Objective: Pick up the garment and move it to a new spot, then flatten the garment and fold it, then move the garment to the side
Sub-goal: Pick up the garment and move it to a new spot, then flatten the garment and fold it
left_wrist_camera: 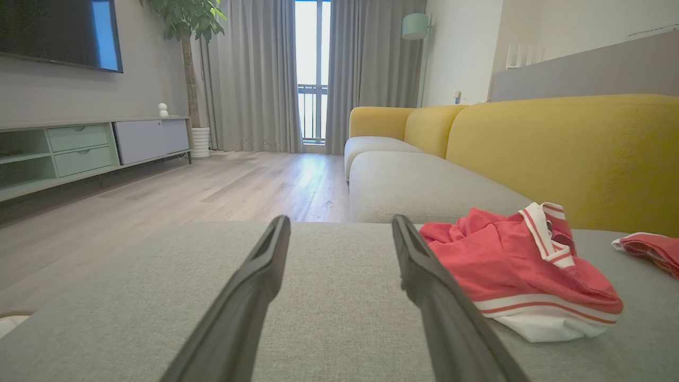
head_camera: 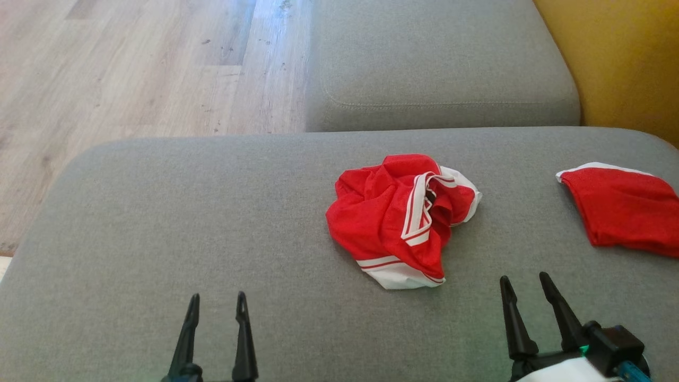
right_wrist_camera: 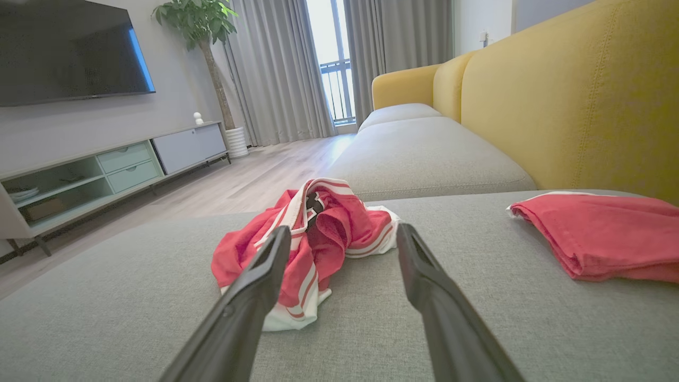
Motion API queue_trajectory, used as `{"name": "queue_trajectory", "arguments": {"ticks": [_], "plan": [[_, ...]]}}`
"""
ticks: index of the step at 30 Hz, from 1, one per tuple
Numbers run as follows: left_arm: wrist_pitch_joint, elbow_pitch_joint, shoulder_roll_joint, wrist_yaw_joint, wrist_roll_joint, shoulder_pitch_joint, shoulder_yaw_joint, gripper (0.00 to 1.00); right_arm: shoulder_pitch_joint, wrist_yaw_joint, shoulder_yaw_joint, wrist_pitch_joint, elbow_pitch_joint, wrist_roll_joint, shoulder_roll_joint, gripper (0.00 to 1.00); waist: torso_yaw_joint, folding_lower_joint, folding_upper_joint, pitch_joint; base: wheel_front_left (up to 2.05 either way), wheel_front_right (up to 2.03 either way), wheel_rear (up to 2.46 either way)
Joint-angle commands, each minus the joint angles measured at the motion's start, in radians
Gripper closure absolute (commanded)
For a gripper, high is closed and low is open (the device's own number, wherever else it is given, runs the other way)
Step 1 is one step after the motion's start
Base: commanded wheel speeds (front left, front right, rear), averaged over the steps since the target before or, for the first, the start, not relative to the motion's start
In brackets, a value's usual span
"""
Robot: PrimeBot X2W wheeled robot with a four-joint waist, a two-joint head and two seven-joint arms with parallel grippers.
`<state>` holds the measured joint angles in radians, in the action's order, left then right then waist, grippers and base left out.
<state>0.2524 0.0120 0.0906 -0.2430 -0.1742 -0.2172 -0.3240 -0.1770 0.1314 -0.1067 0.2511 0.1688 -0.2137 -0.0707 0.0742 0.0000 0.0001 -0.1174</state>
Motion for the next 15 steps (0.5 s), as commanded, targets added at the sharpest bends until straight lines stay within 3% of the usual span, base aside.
{"name": "queue_trajectory", "arguments": {"ticks": [1, 15], "plan": [[0.009, -0.039, -0.019, 0.01, 0.013, 0.036, 0.038, 0.0, 0.031, -0.001, -0.026, 0.011, -0.033, 0.013, 0.002, 0.0, 0.001, 0.0, -0.0001, 0.0, 0.0, 0.0, 0.0], [0.009, -0.027, -0.036, 0.044, 0.054, 0.023, 0.076, 0.0, 0.037, -0.001, -0.042, 0.011, -0.029, 0.009, 0.003, 0.0, -0.016, 0.0, -0.0001, -0.005, 0.0, 0.0, 0.0]]}}
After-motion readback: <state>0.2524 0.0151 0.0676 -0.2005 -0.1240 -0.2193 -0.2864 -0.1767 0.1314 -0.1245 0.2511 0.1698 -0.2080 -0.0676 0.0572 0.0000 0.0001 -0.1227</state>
